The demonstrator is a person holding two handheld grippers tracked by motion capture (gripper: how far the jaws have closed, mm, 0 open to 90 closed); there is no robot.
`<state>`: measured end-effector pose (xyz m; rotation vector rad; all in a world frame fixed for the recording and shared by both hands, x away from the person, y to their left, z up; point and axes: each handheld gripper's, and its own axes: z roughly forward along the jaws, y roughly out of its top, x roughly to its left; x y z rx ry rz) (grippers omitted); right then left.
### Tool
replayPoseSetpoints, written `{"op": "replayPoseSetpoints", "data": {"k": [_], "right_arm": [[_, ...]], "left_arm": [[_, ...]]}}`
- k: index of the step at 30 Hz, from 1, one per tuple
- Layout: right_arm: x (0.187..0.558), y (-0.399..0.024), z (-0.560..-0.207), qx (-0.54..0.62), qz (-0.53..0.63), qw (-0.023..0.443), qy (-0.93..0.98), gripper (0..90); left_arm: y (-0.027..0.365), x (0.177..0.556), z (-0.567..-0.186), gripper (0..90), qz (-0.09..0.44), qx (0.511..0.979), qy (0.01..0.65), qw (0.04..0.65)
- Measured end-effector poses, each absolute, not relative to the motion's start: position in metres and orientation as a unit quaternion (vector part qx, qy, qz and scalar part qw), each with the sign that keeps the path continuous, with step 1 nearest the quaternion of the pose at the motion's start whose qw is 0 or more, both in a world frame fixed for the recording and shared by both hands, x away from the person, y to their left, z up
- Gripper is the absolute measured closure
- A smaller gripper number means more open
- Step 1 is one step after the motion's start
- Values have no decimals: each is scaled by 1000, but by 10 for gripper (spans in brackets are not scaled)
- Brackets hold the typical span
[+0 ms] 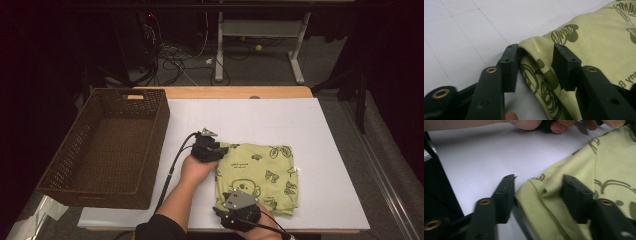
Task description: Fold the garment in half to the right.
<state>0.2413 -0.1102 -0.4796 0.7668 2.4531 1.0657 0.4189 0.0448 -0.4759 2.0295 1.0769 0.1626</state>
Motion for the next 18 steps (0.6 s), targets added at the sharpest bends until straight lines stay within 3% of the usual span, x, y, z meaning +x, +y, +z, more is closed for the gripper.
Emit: {"op": "replayPoseSetpoints", "data": {"k": [7,13,18], "right_arm": [[240,-112,-478,265,372,195,868,775],[238,-114,-479,261,378,199,866,790],[238,-116,-478,264,385,195,863,789]], "left_arm": [[43,416,-475,541,77,807,424,404],[42,417,-476,543,83,805,433,397],[43,416,-476,708,82,805,430,400]]}}
